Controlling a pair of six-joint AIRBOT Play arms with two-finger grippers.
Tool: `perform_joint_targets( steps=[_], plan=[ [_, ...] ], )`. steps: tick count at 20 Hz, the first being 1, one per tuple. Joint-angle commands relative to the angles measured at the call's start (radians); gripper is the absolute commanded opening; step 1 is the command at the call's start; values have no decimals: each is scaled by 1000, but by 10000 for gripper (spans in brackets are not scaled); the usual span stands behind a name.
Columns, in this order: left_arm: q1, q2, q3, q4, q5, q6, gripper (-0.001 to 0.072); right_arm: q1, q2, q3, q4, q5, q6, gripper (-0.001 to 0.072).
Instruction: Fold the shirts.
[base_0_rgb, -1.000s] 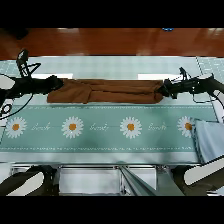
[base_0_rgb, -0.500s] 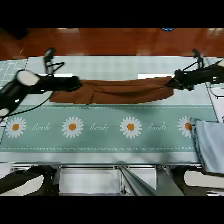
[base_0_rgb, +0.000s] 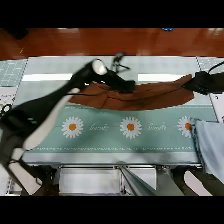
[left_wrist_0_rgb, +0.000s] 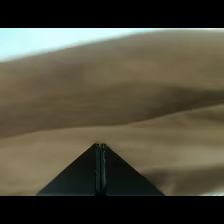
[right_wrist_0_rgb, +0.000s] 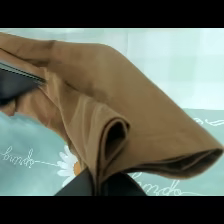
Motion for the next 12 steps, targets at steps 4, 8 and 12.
perform_joint_targets(
  steps=[4, 8, 12],
  plan=[
    [-185, -236, 198, -139, -106, -93, 14, 2, 57, -7, 23, 16, 5, 26],
    [-98, -195, 202, -145, -127, -89, 14, 2, 55, -7, 36, 18, 5, 26],
    [127, -32, 201, -26, -204, -71, 14, 64, -14, -6, 169, -35, -2, 26]
  ],
)
